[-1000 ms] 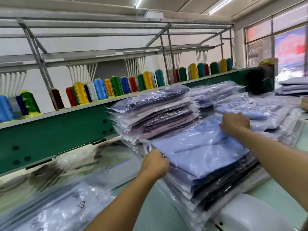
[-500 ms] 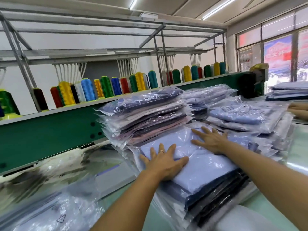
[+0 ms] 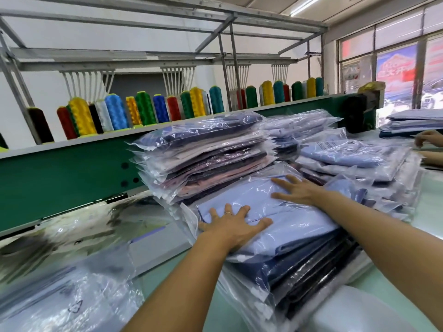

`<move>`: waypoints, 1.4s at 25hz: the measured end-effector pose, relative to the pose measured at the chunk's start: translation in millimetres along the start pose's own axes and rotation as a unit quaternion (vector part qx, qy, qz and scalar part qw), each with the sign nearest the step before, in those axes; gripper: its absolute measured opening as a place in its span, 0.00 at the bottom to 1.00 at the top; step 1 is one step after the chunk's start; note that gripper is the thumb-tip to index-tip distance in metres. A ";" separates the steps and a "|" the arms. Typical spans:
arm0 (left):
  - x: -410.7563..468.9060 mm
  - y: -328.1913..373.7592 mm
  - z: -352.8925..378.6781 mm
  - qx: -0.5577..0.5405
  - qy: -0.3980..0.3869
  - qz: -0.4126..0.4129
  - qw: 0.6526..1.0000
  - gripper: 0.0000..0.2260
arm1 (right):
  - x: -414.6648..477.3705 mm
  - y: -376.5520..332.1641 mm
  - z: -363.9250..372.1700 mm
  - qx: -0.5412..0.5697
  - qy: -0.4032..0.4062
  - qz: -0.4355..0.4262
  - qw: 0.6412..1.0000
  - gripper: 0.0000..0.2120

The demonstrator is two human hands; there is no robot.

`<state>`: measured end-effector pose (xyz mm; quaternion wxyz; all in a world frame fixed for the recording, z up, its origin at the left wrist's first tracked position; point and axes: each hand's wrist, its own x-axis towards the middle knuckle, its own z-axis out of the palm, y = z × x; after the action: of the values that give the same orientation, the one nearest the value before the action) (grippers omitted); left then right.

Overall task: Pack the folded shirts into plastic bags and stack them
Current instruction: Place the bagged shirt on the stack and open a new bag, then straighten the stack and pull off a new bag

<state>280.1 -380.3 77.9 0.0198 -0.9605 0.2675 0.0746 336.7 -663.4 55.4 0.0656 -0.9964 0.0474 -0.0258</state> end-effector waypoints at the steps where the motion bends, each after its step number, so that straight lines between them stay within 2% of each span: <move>1: 1.5 0.9 2.2 -0.022 0.012 -0.019 0.999 0.38 | -0.9 -0.8 1.8 -0.008 -0.001 -0.001 1.000 0.40; 4: 5.0 7.1 9.2 -0.037 0.026 -0.050 0.998 0.42 | -3.3 -1.0 5.7 -0.014 -0.016 0.018 1.000 0.44; 9: -2.8 3.3 17.6 -0.056 0.055 -0.038 0.996 0.40 | -11.5 -16.6 -3.8 -0.027 -0.088 0.082 0.992 0.36; 10: -7.6 -0.1 17.3 -0.066 0.072 -0.031 0.995 0.39 | -15.9 -23.5 -9.0 -0.038 -0.080 0.103 0.991 0.35; 12: -21.1 -9.5 15.8 -0.063 0.119 -0.011 0.991 0.36 | -28.3 -41.8 -15.1 -0.086 -0.001 0.118 0.989 0.32; 14: -40.6 -27.2 8.9 -0.047 0.150 -0.002 0.988 0.35 | -41.6 -72.6 -20.2 -0.138 0.106 0.090 0.980 0.24; 16: -65.6 -47.7 -2.3 -0.048 0.177 -0.017 0.983 0.34 | -53.4 -114.3 -28.8 -0.090 0.173 0.046 0.980 0.17; 20: -123.7 -89.4 -26.0 -0.023 0.284 -0.074 0.956 0.22 | -81.7 -219.7 -41.0 0.026 0.242 -0.067 0.968 0.05; 22: -158.2 -111.6 -30.9 -0.008 0.316 -0.100 0.943 0.17 | -102.6 -279.5 -39.4 0.066 0.260 -0.125 0.955 0.05; 25: -210.6 -142.8 -24.5 -0.006 0.332 -0.128 0.934 0.11 | -138.2 -366.4 -31.4 0.108 0.260 -0.212 0.936 0.12; 27: -244.9 -161.9 -11.3 -0.015 0.334 -0.152 0.930 0.11 | -160.8 -413.3 -18.9 0.120 0.251 -0.265 0.923 0.10; 30: -293.8 -191.8 20.5 -0.047 0.342 -0.191 0.919 0.09 | -188.8 -466.9 11.9 0.132 0.210 -0.288 0.925 0.09; 35: -345.1 -235.5 87.8 -0.081 0.304 -0.256 0.914 0.06 | -218.5 -522.0 72.6 0.125 0.148 -0.331 0.923 0.18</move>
<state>98.3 4.5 43.8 -0.1216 -0.9707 -0.0013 -0.2075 171.1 -117.6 43.1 0.1696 -0.9236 -0.2799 -0.1994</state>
